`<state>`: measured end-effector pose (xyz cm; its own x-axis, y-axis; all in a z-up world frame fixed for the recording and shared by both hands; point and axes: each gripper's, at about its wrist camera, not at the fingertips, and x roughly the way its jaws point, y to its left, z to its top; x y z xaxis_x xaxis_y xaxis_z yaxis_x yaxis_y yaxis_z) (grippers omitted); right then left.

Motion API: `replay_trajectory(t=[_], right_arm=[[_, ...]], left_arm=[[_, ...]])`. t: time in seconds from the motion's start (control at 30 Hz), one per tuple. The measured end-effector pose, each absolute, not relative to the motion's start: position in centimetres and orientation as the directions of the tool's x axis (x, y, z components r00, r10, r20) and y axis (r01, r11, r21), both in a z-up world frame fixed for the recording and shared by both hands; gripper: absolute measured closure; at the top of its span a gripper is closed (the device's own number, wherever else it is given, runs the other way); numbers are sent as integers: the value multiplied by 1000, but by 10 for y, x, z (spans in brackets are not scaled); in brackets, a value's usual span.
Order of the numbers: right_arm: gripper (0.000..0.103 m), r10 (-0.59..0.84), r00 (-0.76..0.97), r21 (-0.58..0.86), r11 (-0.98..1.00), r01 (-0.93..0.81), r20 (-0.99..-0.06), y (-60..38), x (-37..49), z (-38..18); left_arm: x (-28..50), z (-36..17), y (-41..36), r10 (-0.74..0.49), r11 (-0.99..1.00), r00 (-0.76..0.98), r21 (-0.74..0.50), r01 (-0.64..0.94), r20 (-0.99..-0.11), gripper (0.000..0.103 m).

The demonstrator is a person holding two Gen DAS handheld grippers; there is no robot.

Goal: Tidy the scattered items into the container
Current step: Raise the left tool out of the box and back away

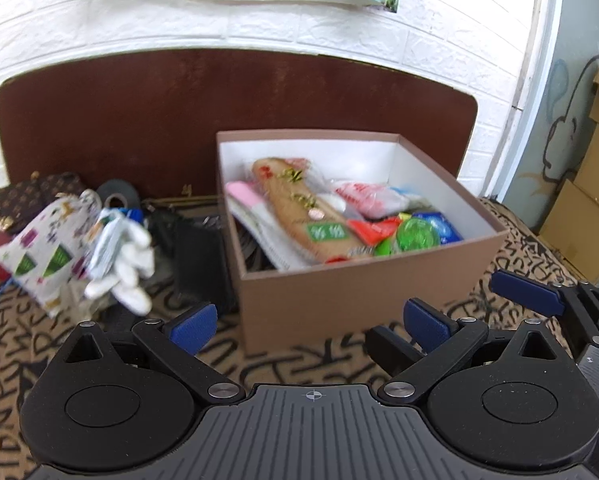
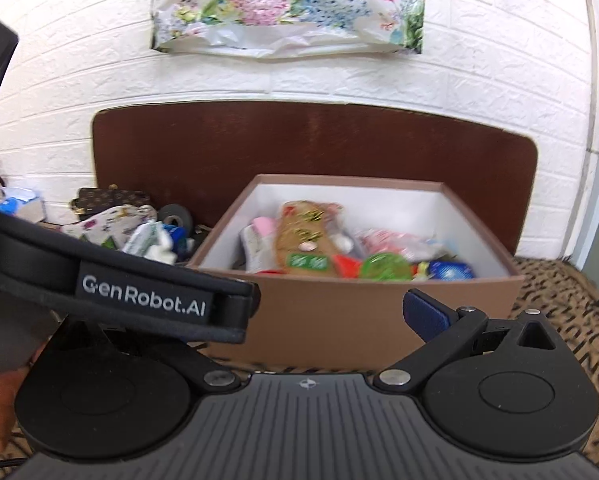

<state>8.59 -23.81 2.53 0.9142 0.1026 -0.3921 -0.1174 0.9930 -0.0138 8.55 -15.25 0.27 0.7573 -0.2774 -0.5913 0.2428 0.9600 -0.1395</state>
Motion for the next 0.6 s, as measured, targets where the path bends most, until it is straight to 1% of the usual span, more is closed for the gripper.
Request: replay_trajectory(t=[0.47, 0.6], right_arm=[[0, 255, 853, 73, 965, -250, -455, -172, 64, 1], [0, 274, 837, 91, 961, -263, -474, -154, 60, -4]], left_arm=[[39, -23, -84, -195, 980, 760, -154, 125, -620, 0], [32, -28, -66, -170, 983, 762, -161, 88, -625, 0]])
